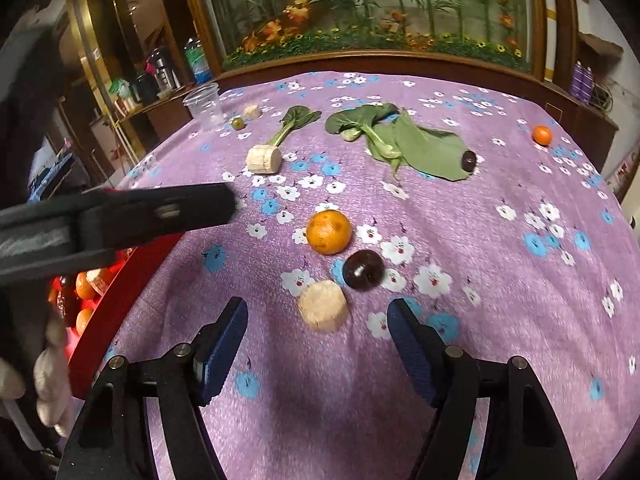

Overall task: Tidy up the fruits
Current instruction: 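Move both grippers back toward a mandarin and a tan round bun, then grasp the mandarin with the left gripper while the right gripper grasps the tan round bun, then carry the mandarin and bun into the red tray and open both grippers, then move both grippers toward a tan square bun and the last dark plum, then grasp the tan square bun with the left gripper while the right gripper grasps the plum, then carry the bun and plum into the red tray and open both grippers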

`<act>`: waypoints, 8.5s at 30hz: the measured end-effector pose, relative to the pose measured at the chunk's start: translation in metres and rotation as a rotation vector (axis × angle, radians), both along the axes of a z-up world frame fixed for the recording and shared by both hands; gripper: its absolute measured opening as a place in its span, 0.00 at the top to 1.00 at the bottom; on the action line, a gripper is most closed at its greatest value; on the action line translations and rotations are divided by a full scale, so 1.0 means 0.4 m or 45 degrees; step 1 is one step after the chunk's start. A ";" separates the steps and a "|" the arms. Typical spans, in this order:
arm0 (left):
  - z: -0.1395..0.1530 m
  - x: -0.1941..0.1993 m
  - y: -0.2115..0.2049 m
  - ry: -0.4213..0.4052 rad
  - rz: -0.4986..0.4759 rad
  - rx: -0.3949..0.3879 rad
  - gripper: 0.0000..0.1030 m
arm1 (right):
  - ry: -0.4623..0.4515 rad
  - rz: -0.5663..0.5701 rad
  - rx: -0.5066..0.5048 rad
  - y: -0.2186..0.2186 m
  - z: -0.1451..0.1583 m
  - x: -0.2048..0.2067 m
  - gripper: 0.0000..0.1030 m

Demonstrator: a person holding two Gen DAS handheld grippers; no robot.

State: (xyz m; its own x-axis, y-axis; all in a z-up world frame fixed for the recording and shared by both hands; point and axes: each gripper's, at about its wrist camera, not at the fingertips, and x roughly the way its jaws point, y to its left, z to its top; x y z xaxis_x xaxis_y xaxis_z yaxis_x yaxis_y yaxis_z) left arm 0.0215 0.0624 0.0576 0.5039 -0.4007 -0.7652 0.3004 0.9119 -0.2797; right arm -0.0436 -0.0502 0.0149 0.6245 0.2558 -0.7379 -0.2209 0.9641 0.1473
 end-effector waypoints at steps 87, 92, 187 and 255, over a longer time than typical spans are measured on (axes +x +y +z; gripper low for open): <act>0.076 -0.365 0.522 -0.351 0.617 0.212 0.72 | -0.065 0.422 -0.023 0.515 0.100 -0.144 0.68; 0.058 -0.360 0.543 -0.326 0.628 0.202 0.72 | -0.046 0.427 -0.034 0.539 0.088 -0.134 0.68; 0.078 -0.268 0.081 -0.339 0.245 0.499 0.13 | -0.076 -0.103 0.129 -0.053 0.034 -0.154 0.25; 0.105 -0.164 0.369 -0.115 0.344 -0.093 0.71 | -0.176 0.133 0.049 0.118 0.163 -0.138 0.73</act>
